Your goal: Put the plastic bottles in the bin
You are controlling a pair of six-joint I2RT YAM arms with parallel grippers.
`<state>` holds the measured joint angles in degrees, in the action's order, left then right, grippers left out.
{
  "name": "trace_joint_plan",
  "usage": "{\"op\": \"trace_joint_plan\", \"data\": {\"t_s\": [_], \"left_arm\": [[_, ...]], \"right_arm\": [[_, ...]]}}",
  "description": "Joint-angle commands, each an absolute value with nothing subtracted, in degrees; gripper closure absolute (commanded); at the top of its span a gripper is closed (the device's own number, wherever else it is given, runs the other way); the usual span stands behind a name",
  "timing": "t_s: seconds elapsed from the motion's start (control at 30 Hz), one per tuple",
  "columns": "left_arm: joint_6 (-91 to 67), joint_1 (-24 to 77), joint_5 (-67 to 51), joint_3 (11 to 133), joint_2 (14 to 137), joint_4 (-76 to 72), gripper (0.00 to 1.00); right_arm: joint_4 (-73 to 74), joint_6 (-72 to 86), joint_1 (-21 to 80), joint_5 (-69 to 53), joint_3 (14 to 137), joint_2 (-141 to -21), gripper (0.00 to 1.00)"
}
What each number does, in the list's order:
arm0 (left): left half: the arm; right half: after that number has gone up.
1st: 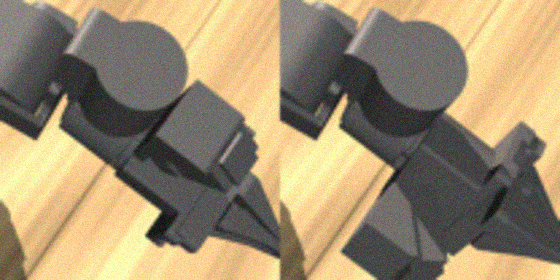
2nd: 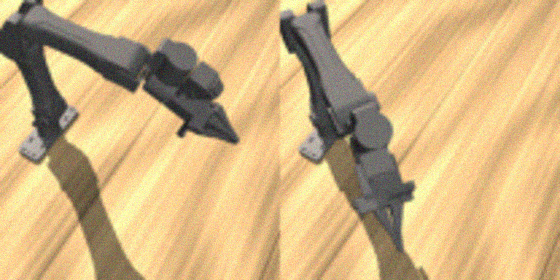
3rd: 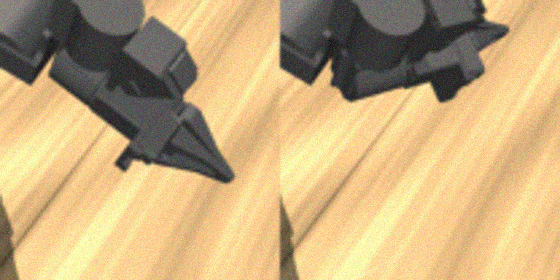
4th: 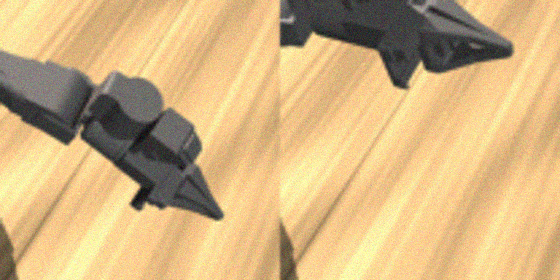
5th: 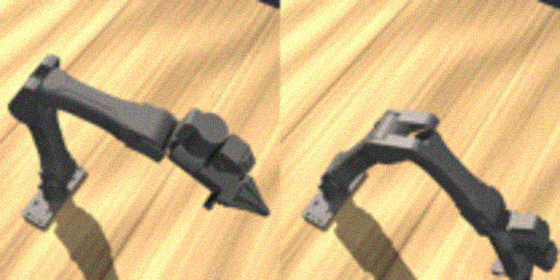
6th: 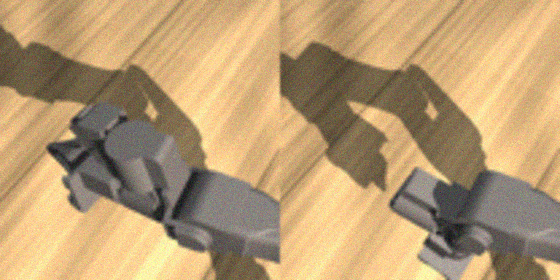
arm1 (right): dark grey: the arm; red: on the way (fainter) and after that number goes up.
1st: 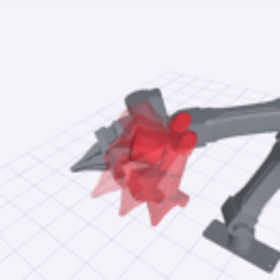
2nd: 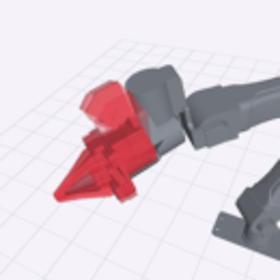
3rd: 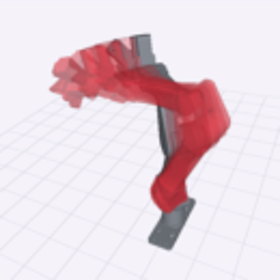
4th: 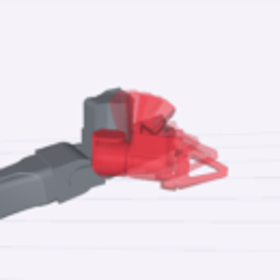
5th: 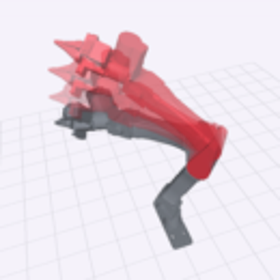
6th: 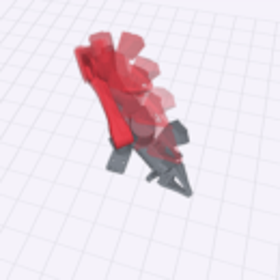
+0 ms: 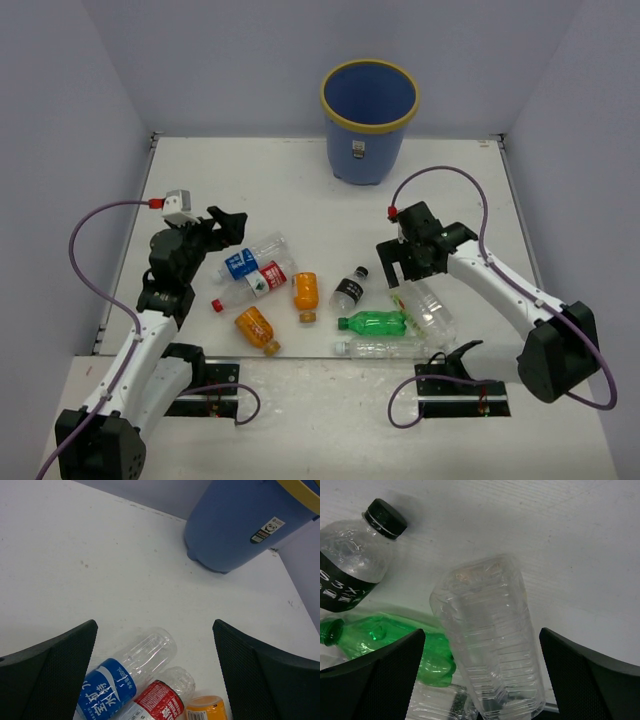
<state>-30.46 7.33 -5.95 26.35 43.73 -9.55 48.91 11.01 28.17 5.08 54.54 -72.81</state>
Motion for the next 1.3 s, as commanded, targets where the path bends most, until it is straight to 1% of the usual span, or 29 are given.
{"op": "trace_joint_plan", "data": {"t_s": [0.0,0.2,0.33,0.37,0.4,0.47,0.5,0.57,0.6,0.63,0.73,0.9,1.0,1.07,1.17,1.27], "left_arm": [[-29.8,7.5,-6.2,25.7,42.6,-12.9,0.0],[-29.5,7.5,-4.6,25.6,42.2,-12.3,0.0],[-29.5,7.5,-4.4,25.5,42.4,-12.5,0.0],[-29.5,7.5,-4.3,25.5,42.5,-12.4,0.0],[-29.5,7.5,-4.2,25.6,42.5,-12.4,0.0],[-29.5,7.5,-3.9,25.6,42.5,-12.3,0.0],[-29.6,7.5,-3.7,25.6,42.5,-12.1,0.0],[-29.7,7.5,-3.2,25.5,42.5,-11.8,0.0],[-29.7,7.5,-2.9,25.6,42.5,-11.7,0.0],[-29.8,7.5,-2.6,25.6,42.6,-11.6,0.0],[-29.9,7.5,-2.7,25.5,42.8,-11.6,0.0],[-29.9,7.5,-2.6,25.7,43.3,-11.3,0.0],[-29.9,7.5,-2.5,25.8,43.3,-10.9,0.0],[-29.9,7.5,-2.4,25.8,43.1,-10.7,0.0],[-29.8,7.5,-1.9,25.7,42.6,-10.3,0.0],[-29.9,7.5,-1.1,25.8,42.4,-9.5,0.0]], "right_arm": [[48.9,6.4,28.4,2.7,55.8,-77.3,0.01],[48.1,7.3,28.4,8.2,55.1,-82.8,0.01],[46.7,7.7,28.4,8.5,54.6,-84.8,0.01],[46.3,7.6,28.5,8.2,54.5,-85.1,0.02],[46.2,7.5,28.5,7.8,54.6,-85.4,0.05],[46.8,7.4,28.4,7.0,55.4,-85.9,0.17],[47.1,7.4,28.4,6.9,55.8,-85.6,0.25],[47.6,7.8,28.5,7.3,56.7,-84.5,0.43],[47.7,8.4,28.5,9.3,57.1,-83.7,0.55],[48.0,8.8,28.4,11.1,57.6,-82.3,0.61],[48.4,9.4,28.5,14.6,60.4,-78.3,0.68],[47.7,9.2,28.5,20.1,70.7,-73.1,0.74],[43.4,7.4,28.5,20.1,77.2,-71.3,0.77],[38.7,6.6,28.4,20.2,79.8,-70.5,0.8],[25.7,5.1,28.4,22.9,84.1,-70.4,0.78],[12.9,1.0,28.3,23.1,88.0,-71.9,0.78]]}}
